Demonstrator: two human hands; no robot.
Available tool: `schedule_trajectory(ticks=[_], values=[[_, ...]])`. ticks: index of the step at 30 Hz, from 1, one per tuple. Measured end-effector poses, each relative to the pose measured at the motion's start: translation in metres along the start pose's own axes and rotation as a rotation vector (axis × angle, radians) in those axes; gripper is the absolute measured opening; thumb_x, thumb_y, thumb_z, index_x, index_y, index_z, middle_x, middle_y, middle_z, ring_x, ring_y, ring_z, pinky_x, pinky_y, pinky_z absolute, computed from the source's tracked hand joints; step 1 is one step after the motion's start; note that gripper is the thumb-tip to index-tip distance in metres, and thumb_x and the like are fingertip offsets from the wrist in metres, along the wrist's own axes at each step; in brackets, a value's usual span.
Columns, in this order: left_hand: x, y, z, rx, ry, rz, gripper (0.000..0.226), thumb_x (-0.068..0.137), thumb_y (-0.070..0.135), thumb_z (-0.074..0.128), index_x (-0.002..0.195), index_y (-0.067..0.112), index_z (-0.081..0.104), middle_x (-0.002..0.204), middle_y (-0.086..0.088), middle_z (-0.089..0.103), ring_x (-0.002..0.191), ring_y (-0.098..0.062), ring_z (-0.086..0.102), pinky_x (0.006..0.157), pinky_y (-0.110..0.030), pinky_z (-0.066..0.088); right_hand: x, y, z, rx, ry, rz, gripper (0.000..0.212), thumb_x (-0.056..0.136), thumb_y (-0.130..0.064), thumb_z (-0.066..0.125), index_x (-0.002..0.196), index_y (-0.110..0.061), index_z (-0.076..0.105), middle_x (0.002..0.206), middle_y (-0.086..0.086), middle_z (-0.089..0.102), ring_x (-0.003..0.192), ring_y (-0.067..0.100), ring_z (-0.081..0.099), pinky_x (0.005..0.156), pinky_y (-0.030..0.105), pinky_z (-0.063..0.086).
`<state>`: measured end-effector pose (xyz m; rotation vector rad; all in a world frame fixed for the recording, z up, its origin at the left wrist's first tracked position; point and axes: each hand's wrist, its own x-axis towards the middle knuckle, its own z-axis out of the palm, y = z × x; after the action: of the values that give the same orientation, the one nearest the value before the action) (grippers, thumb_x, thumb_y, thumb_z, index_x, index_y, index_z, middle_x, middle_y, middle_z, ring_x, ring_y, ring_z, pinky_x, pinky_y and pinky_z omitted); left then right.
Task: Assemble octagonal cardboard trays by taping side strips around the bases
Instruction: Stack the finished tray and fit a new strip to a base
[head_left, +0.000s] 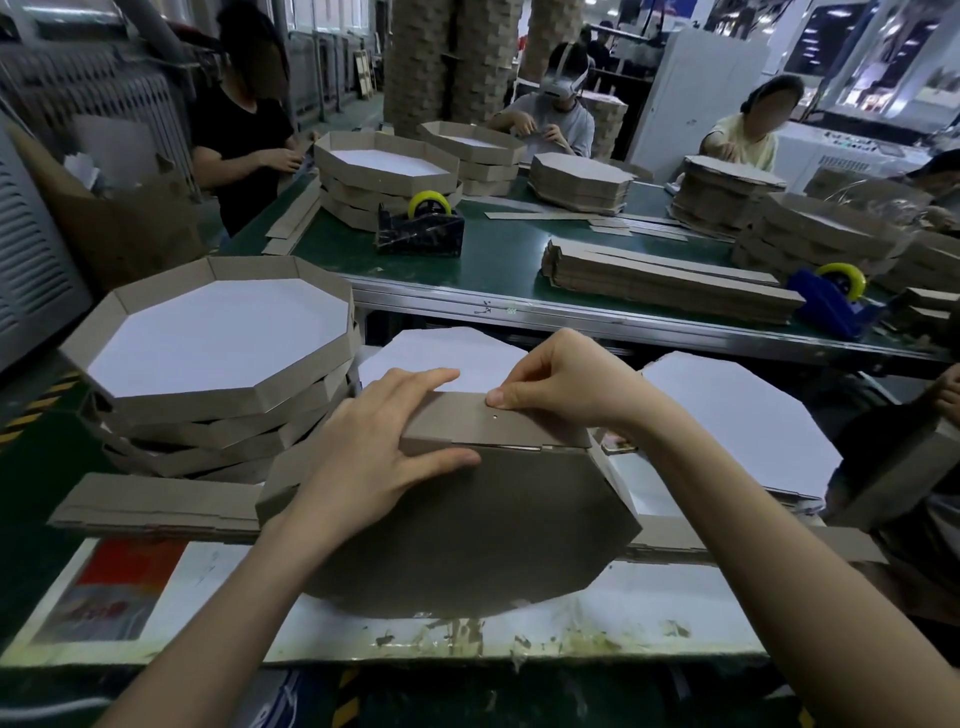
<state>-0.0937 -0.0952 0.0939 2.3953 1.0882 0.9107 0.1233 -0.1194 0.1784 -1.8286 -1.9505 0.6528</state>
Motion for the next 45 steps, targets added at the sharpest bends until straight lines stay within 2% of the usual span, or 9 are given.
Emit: schedule_trajectory(ticks=[3,8,12,18,24,30,36,41,45], values=[[0.001,0.001,0.001,-0.036,0.039,0.000,0.067,0.075,0.074,0.054,0.133,0.040,0.050,0.129,0.012,0.050,0.113,-0.007,0.046,0.082,-0.030,0.039,0.001,0.001,0.000,0.008,0.025,0.018,0.017,0.083,-0.040,0.075,0.082,-0.024,0.081,0.076,-0.003,0.075,0.068,0.014,0.061,0.067,0.035,0.052],[0.000,0.004,-0.001,-0.049,0.024,-0.013,0.072,0.072,0.074,0.049,0.134,0.036,0.051,0.133,0.008,0.048,0.114,-0.008,0.045,0.088,-0.034,0.042,0.001,0.000,0.003,0.025,0.003,0.024,0.018,0.085,-0.038,0.075,0.086,-0.022,0.082,0.077,-0.004,0.076,0.070,0.009,0.062,0.074,0.038,0.054],[0.001,0.004,0.000,-0.027,0.023,-0.006,0.071,0.072,0.074,0.047,0.134,0.040,0.050,0.134,0.010,0.047,0.111,-0.002,0.040,0.084,-0.030,0.041,0.006,0.000,0.001,0.026,0.010,0.000,0.019,0.085,-0.035,0.075,0.088,-0.018,0.082,0.084,0.005,0.077,0.085,0.031,0.067,0.077,0.044,0.054],[0.001,-0.002,0.001,-0.010,0.019,-0.011,0.076,0.074,0.078,0.051,0.138,0.039,0.044,0.139,0.008,0.046,0.119,-0.016,0.049,0.087,-0.036,0.046,0.014,-0.002,-0.002,0.021,-0.034,-0.019,0.015,0.085,-0.031,0.075,0.092,-0.018,0.081,0.084,-0.006,0.077,0.069,0.002,0.061,0.075,0.029,0.053],[-0.002,-0.004,0.003,-0.002,0.042,-0.011,0.072,0.073,0.078,0.046,0.137,0.045,0.043,0.135,0.014,0.045,0.115,-0.013,0.049,0.080,-0.032,0.043,0.016,0.000,0.000,0.015,-0.078,-0.013,0.016,0.085,-0.030,0.076,0.093,-0.017,0.081,0.074,-0.015,0.073,0.061,-0.006,0.058,0.061,0.011,0.047],[-0.003,-0.002,0.001,-0.012,0.032,-0.002,0.070,0.074,0.074,0.051,0.138,0.046,0.044,0.137,0.012,0.044,0.117,-0.015,0.049,0.085,-0.038,0.045,0.019,-0.001,-0.005,0.009,-0.094,0.001,0.019,0.084,-0.032,0.076,0.094,-0.017,0.081,0.083,-0.009,0.077,0.065,-0.002,0.058,0.067,0.019,0.050],[-0.002,-0.001,0.000,-0.020,0.044,-0.022,0.072,0.074,0.075,0.051,0.137,0.042,0.046,0.138,0.009,0.046,0.118,-0.017,0.050,0.086,-0.040,0.047,0.018,0.003,0.000,0.021,-0.115,0.033,0.021,0.086,-0.033,0.075,0.095,-0.016,0.081,0.080,-0.014,0.075,0.060,-0.005,0.056,0.059,0.009,0.045],[-0.002,-0.002,-0.003,-0.034,0.029,-0.025,0.071,0.072,0.075,0.051,0.136,0.043,0.047,0.137,0.011,0.045,0.118,-0.016,0.050,0.089,-0.043,0.050,0.018,0.002,0.001,0.070,-0.071,-0.003,0.017,0.086,-0.029,0.075,0.093,-0.016,0.081,0.073,-0.018,0.073,0.061,-0.006,0.058,0.065,0.014,0.048],[-0.001,-0.003,-0.003,-0.031,0.030,-0.026,0.073,0.071,0.071,0.052,0.137,0.041,0.046,0.138,0.009,0.046,0.119,-0.017,0.050,0.090,-0.043,0.048,0.021,-0.001,0.000,0.048,-0.057,-0.028,0.016,0.085,-0.027,0.076,0.094,-0.015,0.081,0.083,-0.006,0.077,0.062,-0.004,0.057,0.066,0.017,0.048]])
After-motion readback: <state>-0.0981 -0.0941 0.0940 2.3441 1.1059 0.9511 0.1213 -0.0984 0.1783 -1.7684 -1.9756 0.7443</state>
